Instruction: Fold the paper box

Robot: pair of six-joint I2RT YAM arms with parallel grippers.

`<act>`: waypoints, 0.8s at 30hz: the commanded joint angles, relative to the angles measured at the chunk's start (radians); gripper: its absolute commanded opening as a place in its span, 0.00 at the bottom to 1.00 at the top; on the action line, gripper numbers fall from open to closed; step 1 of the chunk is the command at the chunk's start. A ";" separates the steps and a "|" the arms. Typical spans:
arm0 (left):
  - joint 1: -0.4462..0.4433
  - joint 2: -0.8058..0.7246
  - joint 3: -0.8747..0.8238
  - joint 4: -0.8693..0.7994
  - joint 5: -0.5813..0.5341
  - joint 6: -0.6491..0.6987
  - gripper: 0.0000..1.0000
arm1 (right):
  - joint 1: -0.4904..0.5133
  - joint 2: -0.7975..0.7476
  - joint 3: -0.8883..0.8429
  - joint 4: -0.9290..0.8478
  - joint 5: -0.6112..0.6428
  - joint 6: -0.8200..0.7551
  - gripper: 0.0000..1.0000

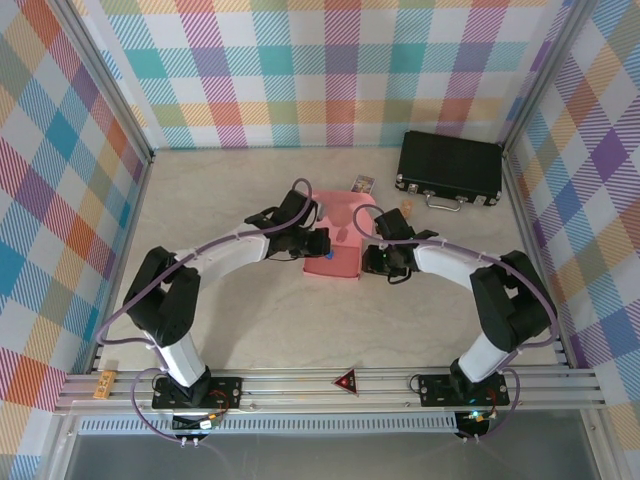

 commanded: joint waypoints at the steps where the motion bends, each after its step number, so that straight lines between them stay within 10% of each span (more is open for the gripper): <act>1: -0.005 0.038 0.033 0.029 -0.005 0.003 0.00 | 0.006 -0.051 -0.001 -0.035 0.050 -0.007 0.37; 11: -0.005 -0.002 0.032 0.046 -0.052 0.019 0.39 | 0.005 -0.146 0.010 -0.070 0.114 -0.072 0.42; 24: 0.112 -0.142 0.129 -0.182 -0.250 0.255 0.55 | -0.053 -0.162 0.184 -0.140 0.090 -0.328 0.48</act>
